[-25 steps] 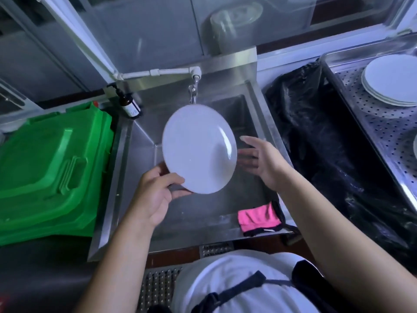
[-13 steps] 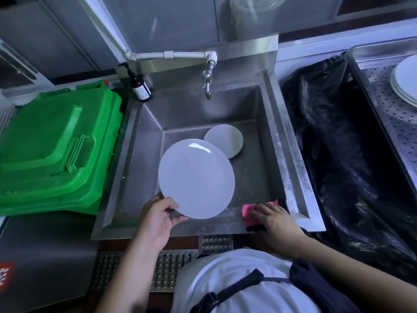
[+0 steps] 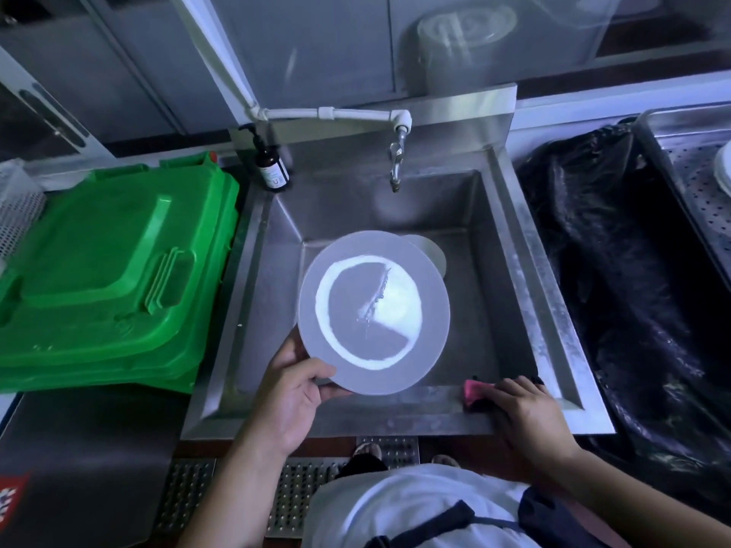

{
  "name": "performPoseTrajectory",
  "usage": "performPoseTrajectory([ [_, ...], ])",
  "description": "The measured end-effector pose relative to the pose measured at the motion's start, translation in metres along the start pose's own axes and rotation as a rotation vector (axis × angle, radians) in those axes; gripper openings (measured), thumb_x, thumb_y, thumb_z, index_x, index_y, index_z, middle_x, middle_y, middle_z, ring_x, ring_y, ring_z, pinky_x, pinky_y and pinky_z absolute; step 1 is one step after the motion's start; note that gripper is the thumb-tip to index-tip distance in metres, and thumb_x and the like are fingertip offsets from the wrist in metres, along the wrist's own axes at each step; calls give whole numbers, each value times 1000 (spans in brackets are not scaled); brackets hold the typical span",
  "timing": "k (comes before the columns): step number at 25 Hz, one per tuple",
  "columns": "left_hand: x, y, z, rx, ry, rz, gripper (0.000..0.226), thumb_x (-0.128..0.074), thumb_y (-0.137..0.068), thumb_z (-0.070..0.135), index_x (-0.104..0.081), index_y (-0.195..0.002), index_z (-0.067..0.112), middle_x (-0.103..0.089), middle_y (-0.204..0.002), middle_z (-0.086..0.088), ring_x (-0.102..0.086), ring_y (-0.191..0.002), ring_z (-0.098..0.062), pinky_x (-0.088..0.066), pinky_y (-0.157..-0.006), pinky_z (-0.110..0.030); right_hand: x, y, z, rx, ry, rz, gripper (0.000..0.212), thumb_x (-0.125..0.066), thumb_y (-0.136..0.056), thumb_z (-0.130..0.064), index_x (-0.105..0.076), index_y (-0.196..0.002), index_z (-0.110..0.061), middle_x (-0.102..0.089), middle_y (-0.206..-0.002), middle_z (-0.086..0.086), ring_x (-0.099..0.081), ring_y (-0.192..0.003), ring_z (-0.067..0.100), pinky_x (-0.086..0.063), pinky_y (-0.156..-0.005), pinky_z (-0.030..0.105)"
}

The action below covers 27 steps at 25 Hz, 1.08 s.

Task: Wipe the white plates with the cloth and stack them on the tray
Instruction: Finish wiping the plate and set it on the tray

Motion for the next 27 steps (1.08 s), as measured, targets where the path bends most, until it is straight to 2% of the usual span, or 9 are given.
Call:
performPoseTrajectory([
  [2,5,-10,10,-2,24,-48,60,-63,-69,-9,-72,-115,27,-72,-117,-9,-72,-98,-28,-62,-62,-37,20,-18,-15,-167,-83,-42,28,-81,-78,-21,-77,-103,-34,-64,-76,-12,-62,-72,16,-46,-57,30],
  [4,12,-22,20,-6,27,-96,60,-62,-71,-3,-68,-123,28,-70,-122,-8,-70,-107,-30,-63,-68,-40,54,-39,-32,-392,-351,31,6,-75,-89,-28,-78,-92,-32,-67,-65,-13,-61,-59,1,-43,-52,22],
  [6,17,-33,29,-14,20,-125,63,-62,-71,0,-67,-126,30,-70,-122,-6,-69,-109,-29,-63,-70,-43,101,-58,-53,-496,-577,261,24,-72,-88,-8,-78,-89,-32,-67,-60,-15,-56,-50,0,-42,-51,25],
  [9,19,-46,42,-13,0,-169,69,-59,-66,0,-67,-125,34,-70,-119,-5,-68,-99,-27,-60,-67,-45,172,-86,-110,-322,-639,605,33,-72,-87,-3,-74,-96,-34,-69,-76,-7,-60,-60,9,-47,-58,24],
  [12,14,-51,51,-34,-43,-271,76,-56,-64,-1,-63,-132,32,-69,-121,-9,-65,-104,-31,-59,-65,-46,196,-133,-167,-180,-415,705,24,-69,-90,-17,-75,-112,-21,-68,-92,-4,-65,-74,15,-51,-68,27],
  [15,10,-51,68,-47,-48,-391,74,-55,-61,-4,-69,-123,33,-73,-109,-8,-68,-94,-24,-61,-62,-46,174,-170,-210,-160,-226,680,32,-66,-88,-10,-74,-117,-22,-67,-102,-1,-64,-87,24,-49,-73,32],
  [18,18,-56,79,-55,-32,-421,75,-52,-63,-6,-70,-123,35,-74,-104,-11,-69,-89,-20,-61,-67,-48,142,-174,-241,-69,-309,562,37,-61,-85,-11,-75,-118,-22,-67,-107,-1,-63,-94,22,-51,-80,33],
  [24,48,-69,87,-65,43,-439,68,-62,-70,-8,-66,-129,25,-72,-108,-22,-70,-86,-35,-61,-72,-54,113,-132,-266,-36,-624,51,26,-73,-89,-13,-76,-113,-20,-65,-103,-7,-64,-91,5,-46,-79,14],
  [27,54,-70,86,-31,38,-470,76,-59,-66,-16,-66,-129,26,-71,-113,-21,-71,-87,-36,-61,-70,-54,137,-123,-260,-50,-529,-192,20,-72,-91,-12,-78,-108,-21,-65,-101,-5,-63,-84,2,-43,-74,11],
])
Point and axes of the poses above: each hand's wrist, its own y-axis away from the middle knuckle, its own x-axis out of the back of the hand, z = x × y, the point moved 1 cm from there along -y, towards the middle knuckle
